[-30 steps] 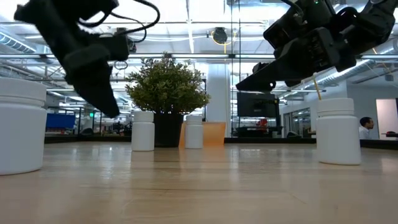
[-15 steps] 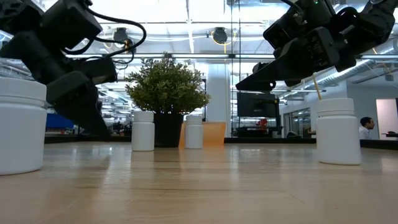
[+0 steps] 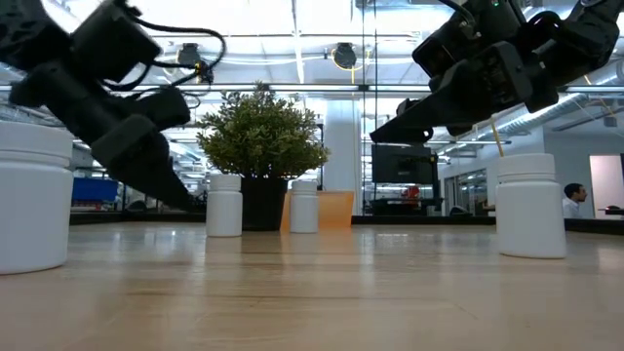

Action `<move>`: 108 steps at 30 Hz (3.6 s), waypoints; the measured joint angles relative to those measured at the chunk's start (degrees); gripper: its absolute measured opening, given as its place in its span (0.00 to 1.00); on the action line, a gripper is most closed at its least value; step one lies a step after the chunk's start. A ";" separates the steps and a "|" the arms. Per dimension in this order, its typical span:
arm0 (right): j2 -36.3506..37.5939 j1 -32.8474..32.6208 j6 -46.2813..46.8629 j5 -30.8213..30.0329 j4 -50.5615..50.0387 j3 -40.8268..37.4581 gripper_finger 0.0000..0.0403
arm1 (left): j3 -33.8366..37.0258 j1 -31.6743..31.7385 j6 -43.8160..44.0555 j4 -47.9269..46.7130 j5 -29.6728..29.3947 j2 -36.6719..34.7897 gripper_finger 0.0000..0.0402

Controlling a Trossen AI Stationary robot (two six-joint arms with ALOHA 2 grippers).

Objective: Pick and place pill bottles into a basket
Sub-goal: Put the white pill bottle into the orange bin

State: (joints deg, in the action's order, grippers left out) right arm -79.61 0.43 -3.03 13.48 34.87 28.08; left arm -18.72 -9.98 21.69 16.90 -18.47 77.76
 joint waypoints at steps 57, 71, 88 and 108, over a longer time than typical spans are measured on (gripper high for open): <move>0.00 0.00 -1.33 -0.12 1.71 0.00 0.74 | 10.74 -0.91 -6.09 30.11 -1.54 7.76 0.88; -0.02 0.00 -1.14 0.04 2.19 0.00 0.74 | 6.00 -0.91 -8.30 31.63 -1.19 16.94 0.88; -0.02 -0.13 -0.68 0.26 2.14 0.00 0.74 | 0.67 1.54 -10.09 35.10 -0.21 25.09 0.87; -0.02 -0.15 -0.57 0.33 2.16 0.00 0.74 | -0.63 1.47 -5.14 36.49 -0.87 25.31 0.46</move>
State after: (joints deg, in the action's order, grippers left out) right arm -79.64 0.27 -3.60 13.81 37.03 28.08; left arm -19.35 -8.51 16.56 53.39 -19.34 103.07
